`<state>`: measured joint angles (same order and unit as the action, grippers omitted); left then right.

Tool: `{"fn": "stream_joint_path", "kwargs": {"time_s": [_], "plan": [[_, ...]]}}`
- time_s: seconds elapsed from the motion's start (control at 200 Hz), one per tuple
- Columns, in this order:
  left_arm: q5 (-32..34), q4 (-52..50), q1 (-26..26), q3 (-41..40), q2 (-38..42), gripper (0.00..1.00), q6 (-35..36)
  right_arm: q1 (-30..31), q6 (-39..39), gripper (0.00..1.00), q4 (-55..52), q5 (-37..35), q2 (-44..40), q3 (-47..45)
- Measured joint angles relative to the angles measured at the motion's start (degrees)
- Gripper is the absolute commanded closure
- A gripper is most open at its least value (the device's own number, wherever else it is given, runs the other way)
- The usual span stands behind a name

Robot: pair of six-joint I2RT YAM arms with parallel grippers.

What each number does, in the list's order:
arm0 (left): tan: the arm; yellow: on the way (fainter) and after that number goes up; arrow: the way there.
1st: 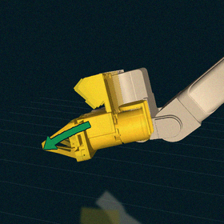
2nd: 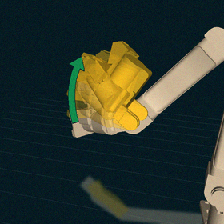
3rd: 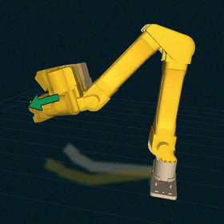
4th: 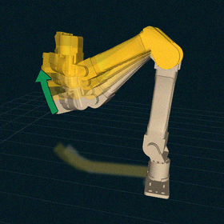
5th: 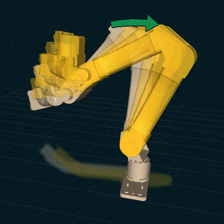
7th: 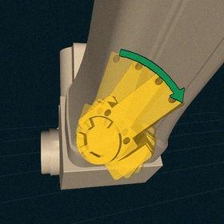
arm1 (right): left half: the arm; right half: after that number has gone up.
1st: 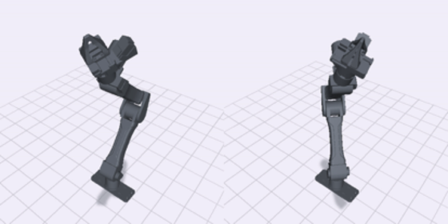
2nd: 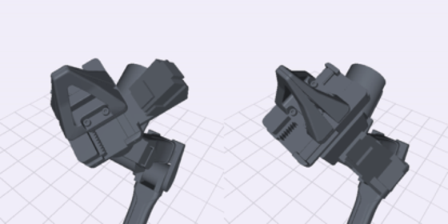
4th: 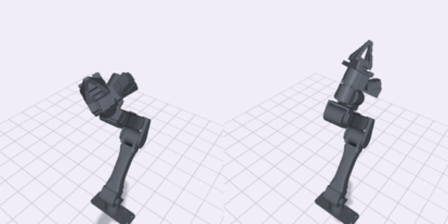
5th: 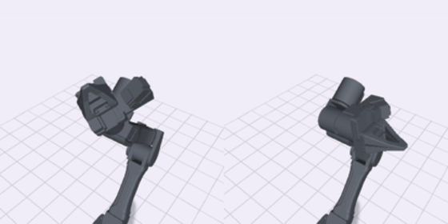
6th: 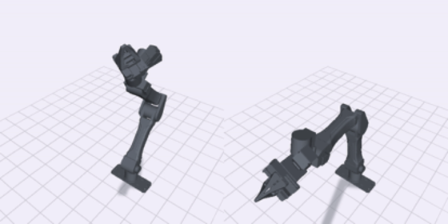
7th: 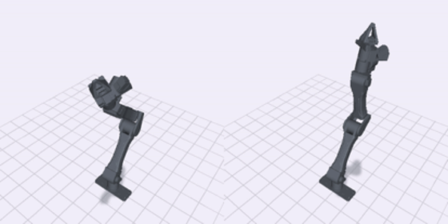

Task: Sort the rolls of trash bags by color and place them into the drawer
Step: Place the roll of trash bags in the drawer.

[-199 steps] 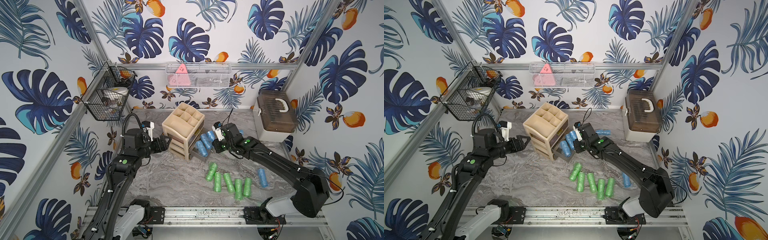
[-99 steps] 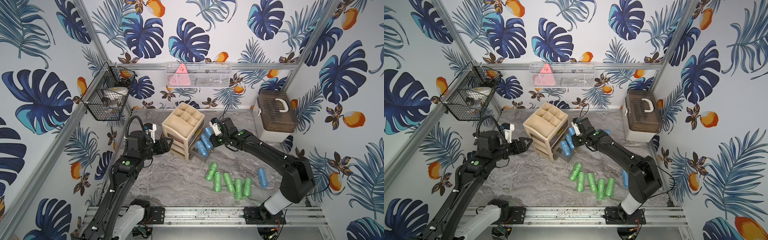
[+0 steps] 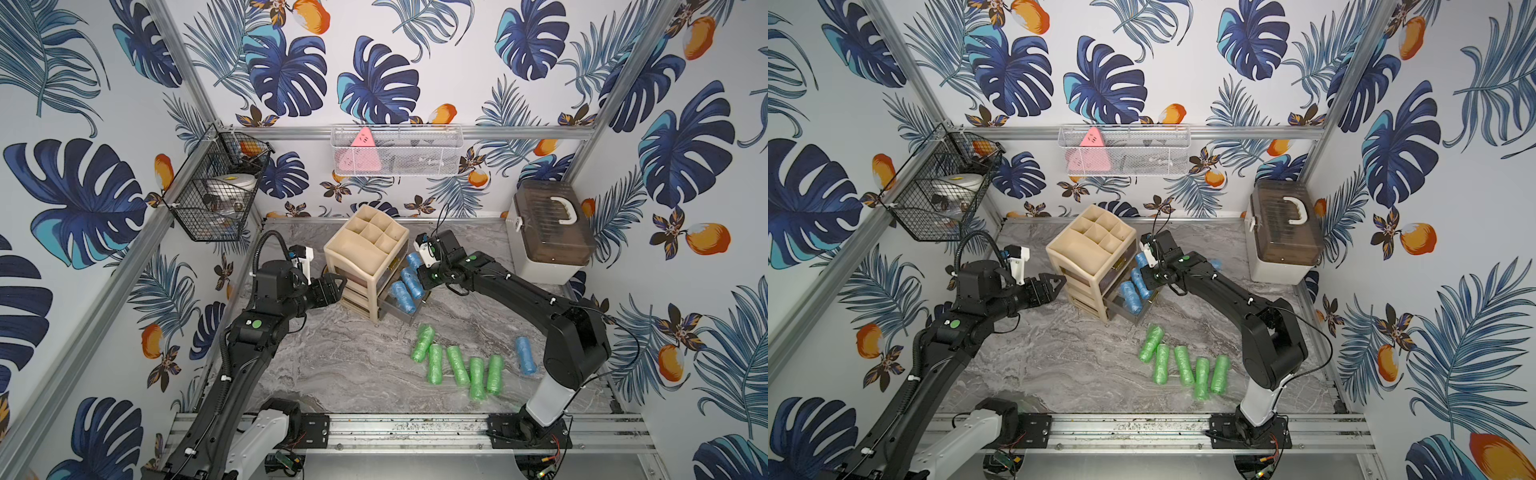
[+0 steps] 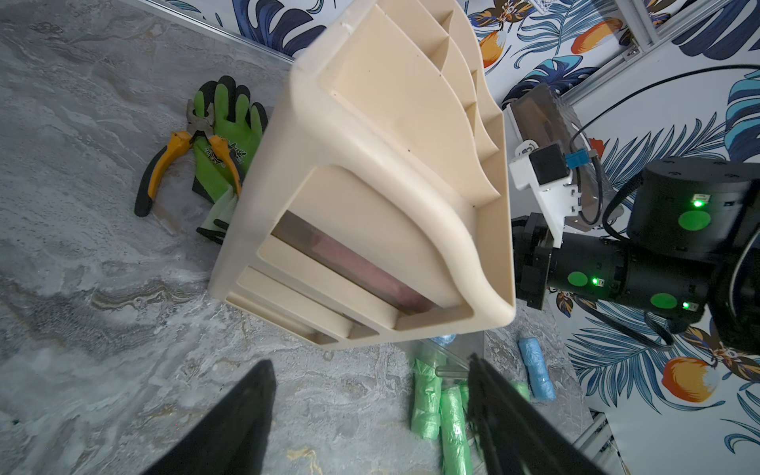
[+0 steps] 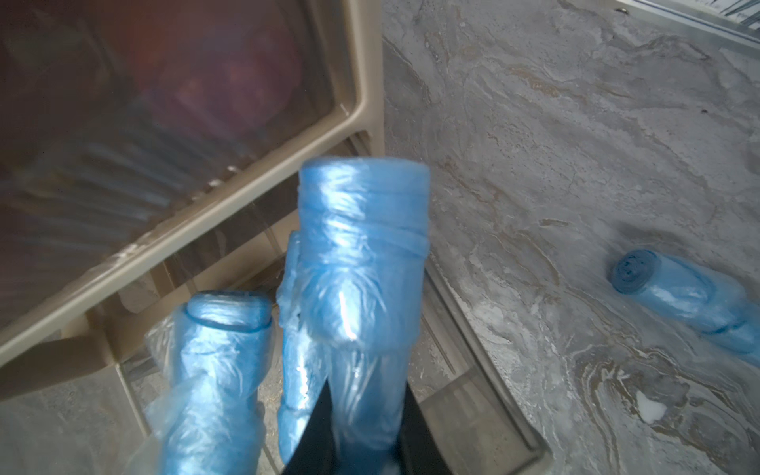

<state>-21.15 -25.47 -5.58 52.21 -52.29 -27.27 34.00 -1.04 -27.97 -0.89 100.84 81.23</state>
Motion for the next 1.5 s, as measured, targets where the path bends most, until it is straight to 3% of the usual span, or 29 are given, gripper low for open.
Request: {"fn": "stream_joint_path", "kwargs": {"time_s": [0.355,0.751,0.836,0.926,1.051,1.171,1.501], "plan": [[0.0,0.2,0.0,1.4,-0.7,0.21,0.2,0.0,0.6,0.89,-0.3,0.8,5.0,4.6],[0.2,0.2,0.0,1.9,-0.9,0.20,0.4,1.1,1.9,0.89,-4.9,4.0,4.3,3.9],[0.3,0.2,0.0,1.9,-0.8,0.20,0.4,1.2,1.9,0.80,-5.3,4.9,3.3,3.1],[0.4,0.2,0.0,1.9,-0.8,0.20,0.4,1.4,1.6,0.63,-5.3,5.7,2.1,1.9],[0.4,0.2,0.0,1.9,-0.8,0.19,0.4,1.8,0.8,0.48,-5.1,6.1,0.4,0.6],[0.4,0.2,0.0,2.1,-0.9,0.19,0.4,1.6,-0.3,0.43,-4.7,6.0,-0.2,0.9],[1.1,0.1,0.0,2.3,-1.4,0.19,0.4,0.7,-3.7,0.39,-3.2,1.1,-5.3,1.3]]}}
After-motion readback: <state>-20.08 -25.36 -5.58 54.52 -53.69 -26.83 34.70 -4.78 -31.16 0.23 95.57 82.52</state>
